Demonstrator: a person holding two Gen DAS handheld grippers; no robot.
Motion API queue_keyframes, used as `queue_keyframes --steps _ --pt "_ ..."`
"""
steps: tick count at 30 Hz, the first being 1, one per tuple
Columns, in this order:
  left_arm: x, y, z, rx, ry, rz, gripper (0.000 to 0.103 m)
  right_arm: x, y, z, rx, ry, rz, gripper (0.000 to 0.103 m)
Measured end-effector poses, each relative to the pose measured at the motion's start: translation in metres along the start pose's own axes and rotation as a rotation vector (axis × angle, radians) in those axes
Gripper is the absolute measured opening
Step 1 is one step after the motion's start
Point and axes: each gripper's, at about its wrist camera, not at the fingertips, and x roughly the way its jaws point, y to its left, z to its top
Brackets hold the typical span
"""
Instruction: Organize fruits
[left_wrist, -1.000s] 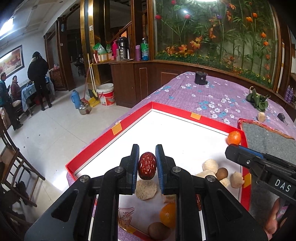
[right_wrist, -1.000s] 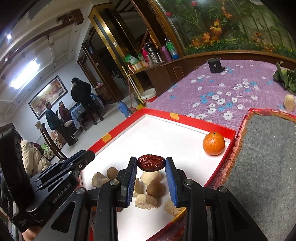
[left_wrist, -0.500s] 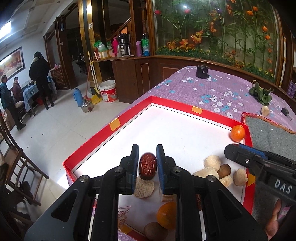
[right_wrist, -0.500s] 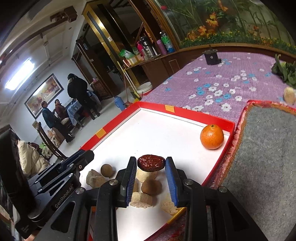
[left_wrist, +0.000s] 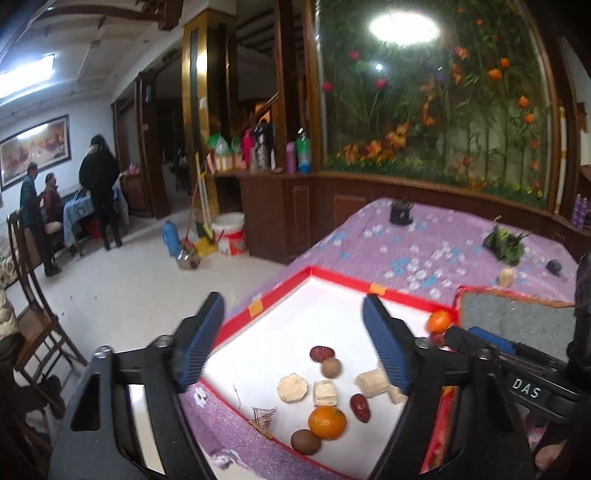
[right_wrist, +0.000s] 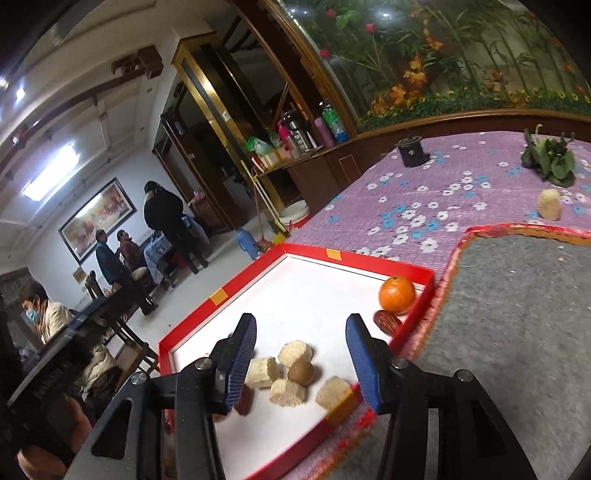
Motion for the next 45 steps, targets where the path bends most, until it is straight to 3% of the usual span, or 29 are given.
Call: queue_keyframes --steps 3,10,16,27,45 --pt "-0.015 -0.001 0.008 0.015 -0.001 0.008 0.084 -0.021 0.003 0.004 0.001 -0.019 -0.001 0.049" --pt "-0.026 -0.009 0.014 -0.001 0.102 0.0 0.085 -0.078 0.034 0.012 -0.1 -0.1 -0.024 0.051" --pt "-0.038 -0.014 0.015 0.008 0.079 0.005 0.085 -0.106 0.044 0.009 -0.123 -0.139 -0.019 0.051" --pt "-0.044 -0.017 0.018 0.02 0.068 0.002 0.085 -0.1 0.056 -0.003 -0.159 -0.102 -0.014 0.051" --pt "-0.053 -0.016 0.021 0.037 0.053 -0.01 0.085 -0.1 0.061 -0.006 -0.186 -0.112 -0.012 0.051"
